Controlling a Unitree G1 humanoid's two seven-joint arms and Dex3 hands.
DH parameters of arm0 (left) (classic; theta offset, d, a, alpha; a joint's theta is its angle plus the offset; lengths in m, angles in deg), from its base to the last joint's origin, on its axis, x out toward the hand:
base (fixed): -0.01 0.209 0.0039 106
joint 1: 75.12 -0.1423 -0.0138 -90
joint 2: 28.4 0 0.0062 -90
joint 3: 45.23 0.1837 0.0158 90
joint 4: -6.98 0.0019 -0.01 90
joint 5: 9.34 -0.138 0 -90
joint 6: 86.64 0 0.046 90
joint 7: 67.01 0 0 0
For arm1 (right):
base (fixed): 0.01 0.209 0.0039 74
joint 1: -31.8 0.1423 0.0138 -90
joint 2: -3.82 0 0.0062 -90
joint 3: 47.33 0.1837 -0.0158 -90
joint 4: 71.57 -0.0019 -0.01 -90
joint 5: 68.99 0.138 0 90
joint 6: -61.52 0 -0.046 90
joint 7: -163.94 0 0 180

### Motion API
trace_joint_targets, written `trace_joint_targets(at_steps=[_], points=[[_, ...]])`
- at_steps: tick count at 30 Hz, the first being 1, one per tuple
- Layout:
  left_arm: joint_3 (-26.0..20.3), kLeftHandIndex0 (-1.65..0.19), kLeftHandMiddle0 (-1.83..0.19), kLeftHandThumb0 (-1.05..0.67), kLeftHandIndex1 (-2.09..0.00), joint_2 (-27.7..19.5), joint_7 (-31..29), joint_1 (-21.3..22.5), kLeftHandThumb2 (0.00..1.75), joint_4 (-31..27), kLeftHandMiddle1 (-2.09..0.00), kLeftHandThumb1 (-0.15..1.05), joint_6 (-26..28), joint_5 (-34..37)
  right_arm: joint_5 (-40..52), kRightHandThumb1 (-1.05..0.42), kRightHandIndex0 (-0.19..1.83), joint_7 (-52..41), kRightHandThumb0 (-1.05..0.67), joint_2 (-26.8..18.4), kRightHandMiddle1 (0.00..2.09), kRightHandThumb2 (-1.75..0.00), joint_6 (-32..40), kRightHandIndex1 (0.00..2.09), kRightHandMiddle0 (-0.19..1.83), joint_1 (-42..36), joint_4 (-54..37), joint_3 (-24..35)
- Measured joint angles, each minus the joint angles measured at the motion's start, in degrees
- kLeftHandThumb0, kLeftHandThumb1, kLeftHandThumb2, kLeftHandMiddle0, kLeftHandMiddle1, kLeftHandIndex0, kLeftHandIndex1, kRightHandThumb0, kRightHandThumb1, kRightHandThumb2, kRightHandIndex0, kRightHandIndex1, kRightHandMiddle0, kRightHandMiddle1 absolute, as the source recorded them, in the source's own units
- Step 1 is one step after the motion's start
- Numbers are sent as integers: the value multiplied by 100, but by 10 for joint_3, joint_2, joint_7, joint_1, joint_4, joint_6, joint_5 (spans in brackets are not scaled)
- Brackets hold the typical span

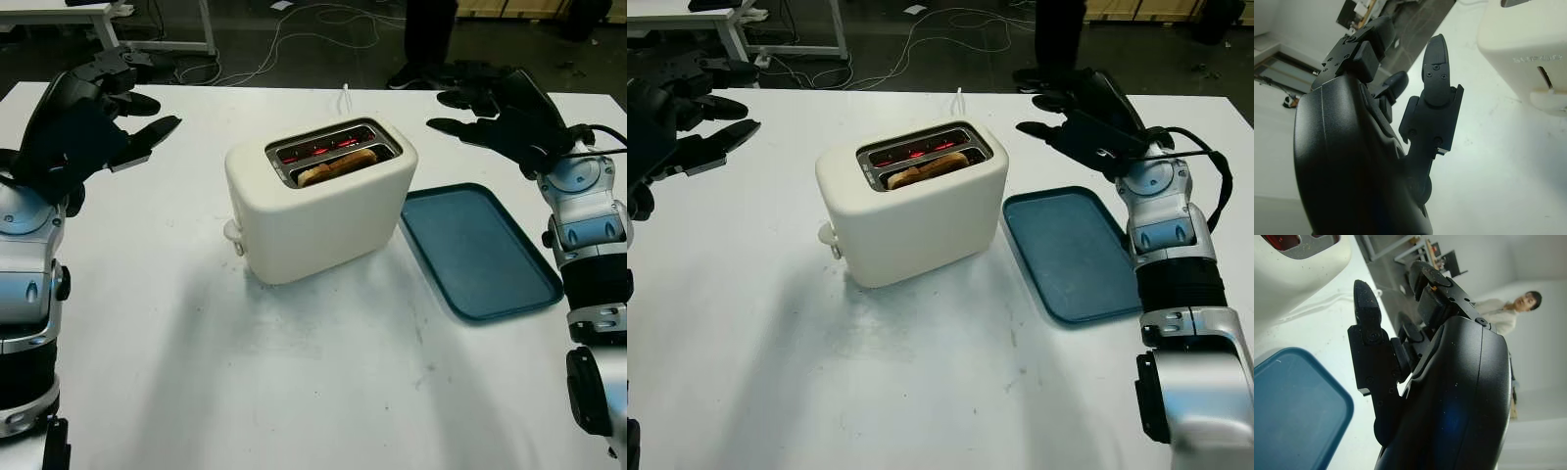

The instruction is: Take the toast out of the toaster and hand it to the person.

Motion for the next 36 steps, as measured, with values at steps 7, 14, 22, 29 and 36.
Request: trace_joint_targets(at_steps=[7,14,22,29,36], points=[[0,-34,-15,-35,-49,0,0,0,28,0,-96,91,0,0,0,-92,61,0,-31,0,0,-11,0,0,56,0,0,0],[0,-34,-15,-37,-50,0,0,0,27,2,-97,91,0,0,-1,-92,64,0,-35,0,0,-12,0,1,56,-2,0,-1],[1,-36,-17,-37,-51,-8,-2,1,27,4,-97,91,-3,-5,-2,-92,65,0,-37,0,0,-12,0,2,55,-2,0,-1],[1,-37,-19,-37,-51,-14,-2,4,25,6,-95,91,-12,-9,-6,-92,64,0,-36,0,1,-12,0,1,56,-3,0,-3],[1,-36,-17,-39,-50,-14,-2,7,25,13,-93,91,-13,-7,-5,-92,63,0,-36,0,0,-12,0,0,56,-3,0,-3]])
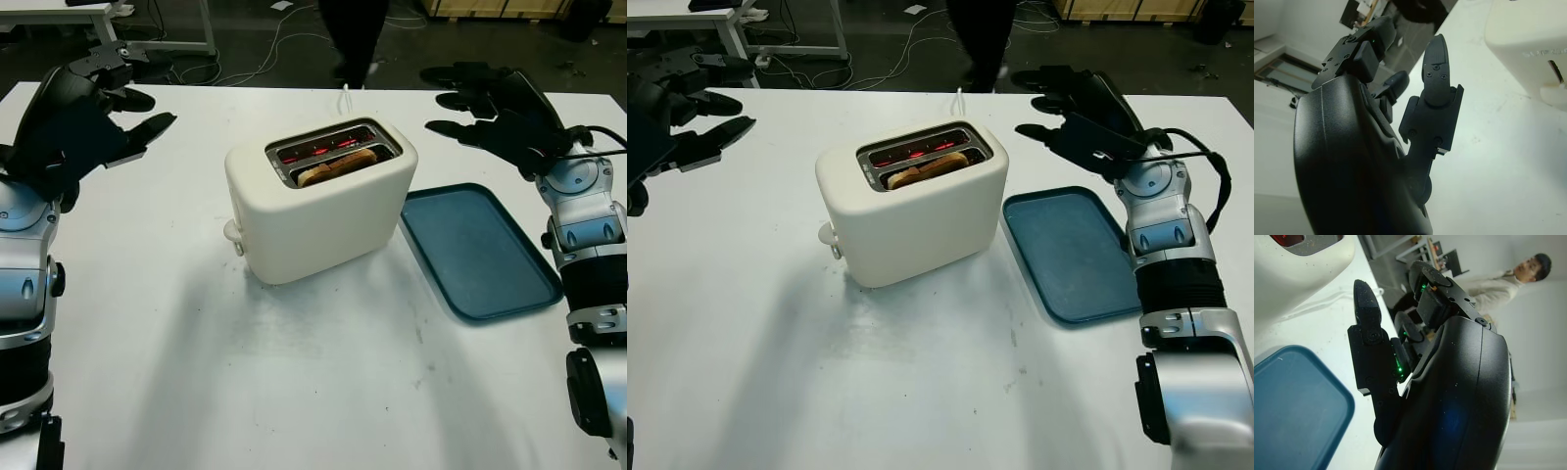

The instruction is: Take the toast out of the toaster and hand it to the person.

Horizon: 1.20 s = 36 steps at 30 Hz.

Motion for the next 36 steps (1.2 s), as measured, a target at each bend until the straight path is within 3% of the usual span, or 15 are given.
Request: trace_joint_targets(at_steps=[36], points=[[9,-32,-12,-44,-52,6,-12,9,29,7,-98,91,5,8,-7,-92,64,0,-37,0,0,-12,0,0,57,-1,-4,-1]])
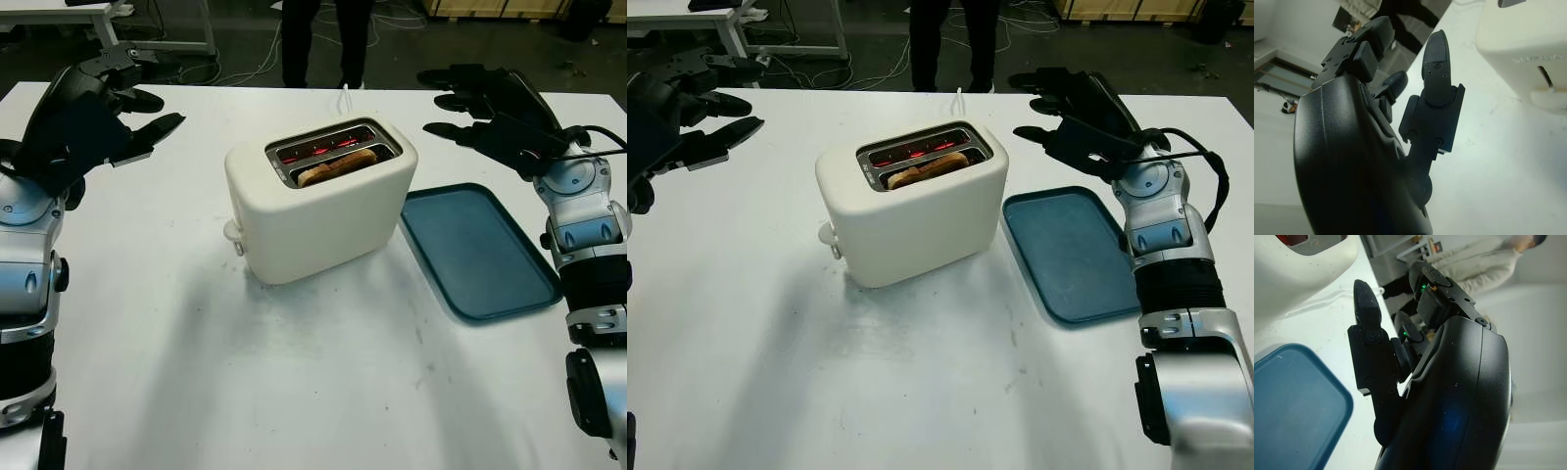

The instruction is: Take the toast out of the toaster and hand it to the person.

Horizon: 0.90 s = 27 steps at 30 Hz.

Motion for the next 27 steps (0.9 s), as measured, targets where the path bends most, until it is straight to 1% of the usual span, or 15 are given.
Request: trace_joint_targets(at_steps=[7,11,15,19,27], points=[[0,-31,-11,-41,-55,4,1,0,35,0,-103,87,-3,0,3,-92,66,0,-36,0,0,-11,0,1,57,0,0,1],[-5,-34,-15,-35,-58,9,14,0,38,0,-105,84,-21,-1,5,-92,65,0,-35,0,0,-11,0,0,57,0,0,1],[-13,-35,-17,-33,-60,9,17,0,40,0,-105,82,-23,-1,11,-92,65,0,-35,0,0,-12,0,0,56,0,0,3],[-13,-37,-19,-33,-61,9,19,0,42,0,-105,81,-36,-3,11,-92,63,0,-34,0,0,-12,0,0,56,0,2,2],[-14,-36,-19,-33,-62,9,19,-1,44,-2,-103,79,-35,-4,8,-92,65,0,-31,0,1,-12,0,1,58,0,1,-2]])
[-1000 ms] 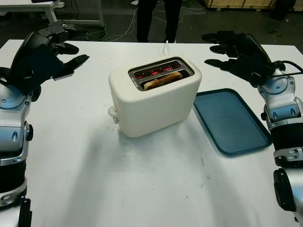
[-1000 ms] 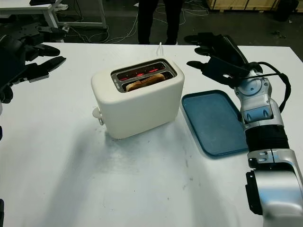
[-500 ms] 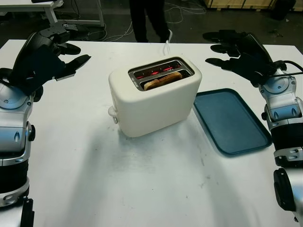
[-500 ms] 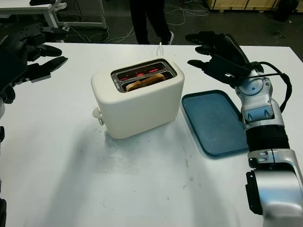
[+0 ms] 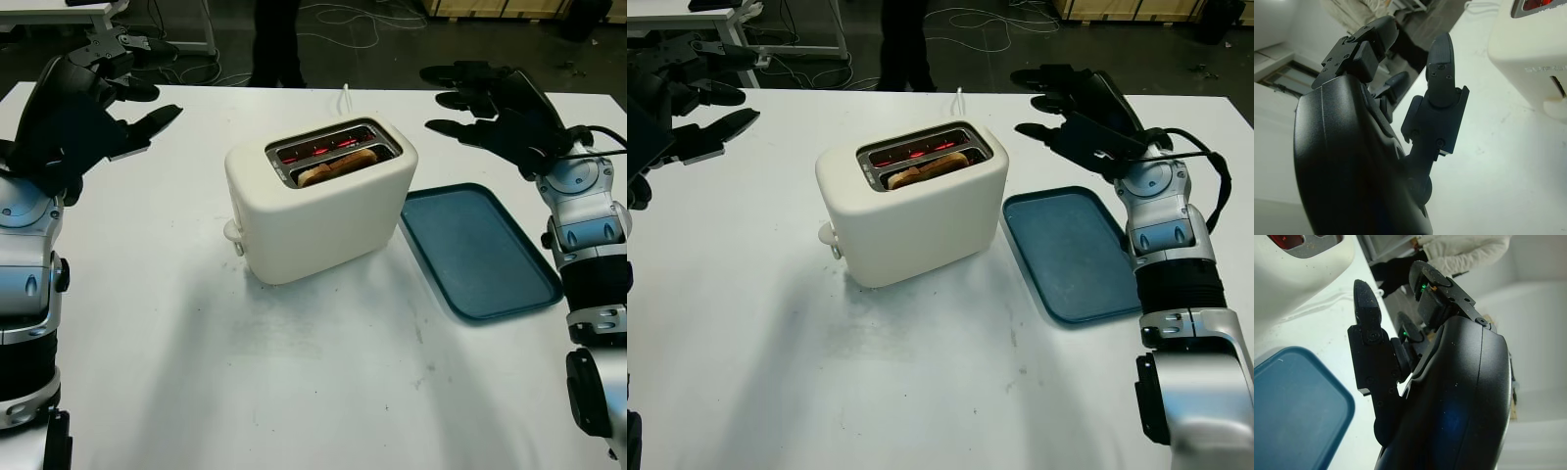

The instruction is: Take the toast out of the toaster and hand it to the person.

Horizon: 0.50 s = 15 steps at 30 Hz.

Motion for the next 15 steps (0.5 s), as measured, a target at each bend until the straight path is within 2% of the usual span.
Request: trace_joint_targets(at_steps=[15], points=[[1,-35,-19,-34,-62,0,-5,-2,46,-1,-102,80,5,3,-3,-92,64,0,-33,0,0,-13,0,0,56,0,-1,-4]])
